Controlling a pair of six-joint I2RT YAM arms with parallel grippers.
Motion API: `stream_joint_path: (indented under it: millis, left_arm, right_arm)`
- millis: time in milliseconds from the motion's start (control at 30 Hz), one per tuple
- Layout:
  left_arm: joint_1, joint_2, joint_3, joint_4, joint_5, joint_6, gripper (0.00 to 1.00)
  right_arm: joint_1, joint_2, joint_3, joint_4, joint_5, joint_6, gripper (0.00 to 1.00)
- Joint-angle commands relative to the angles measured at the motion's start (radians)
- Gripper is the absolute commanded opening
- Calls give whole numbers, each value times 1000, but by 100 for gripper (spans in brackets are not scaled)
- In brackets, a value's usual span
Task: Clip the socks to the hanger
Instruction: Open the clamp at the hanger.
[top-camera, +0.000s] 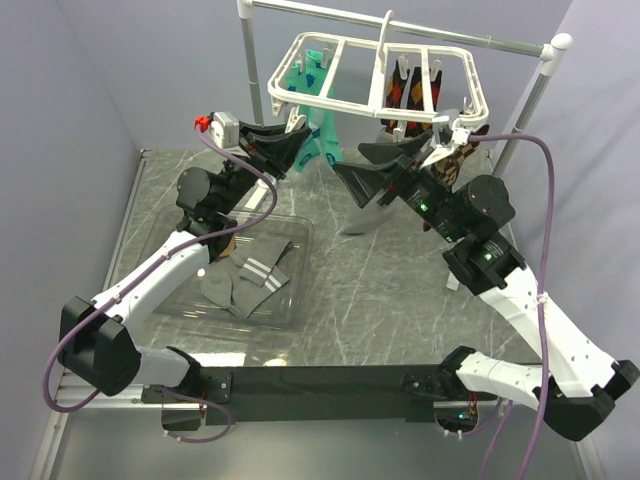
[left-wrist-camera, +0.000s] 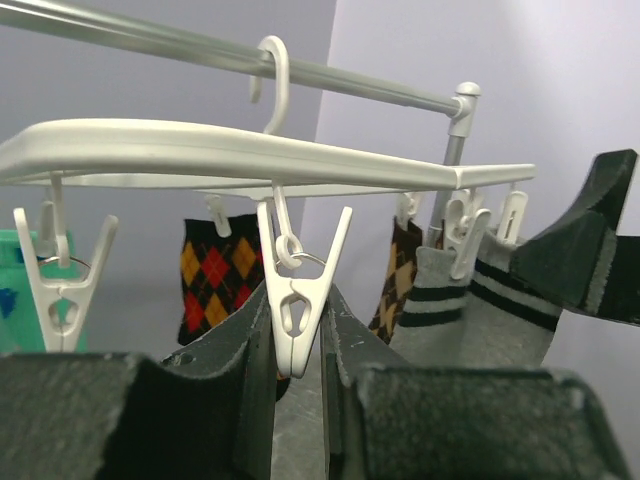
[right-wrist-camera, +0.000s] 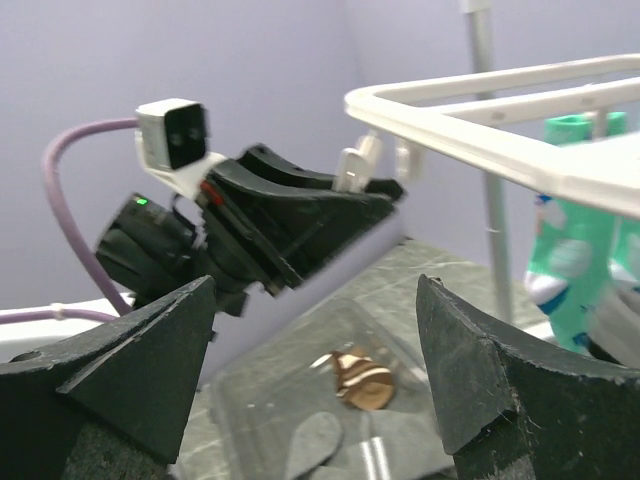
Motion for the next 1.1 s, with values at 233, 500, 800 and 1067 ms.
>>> stream_joint_path:
  millis: [233, 500, 800, 1067]
  left_arm:
    - [-35, -13, 15, 62, 59, -164, 11]
    - [-35, -3, 15, 134, 152, -330, 11]
    - [-35, 26, 30, 161, 230, -392, 11]
    - [-34, 40, 31, 181, 286, -425, 10]
  right_arm:
    - [61, 22, 64, 122, -11, 22, 87]
    - [61, 130, 127, 124, 18, -13, 87]
    - [61, 196, 192, 116, 41, -21, 87]
    - [60, 231, 210, 145, -2, -62, 81]
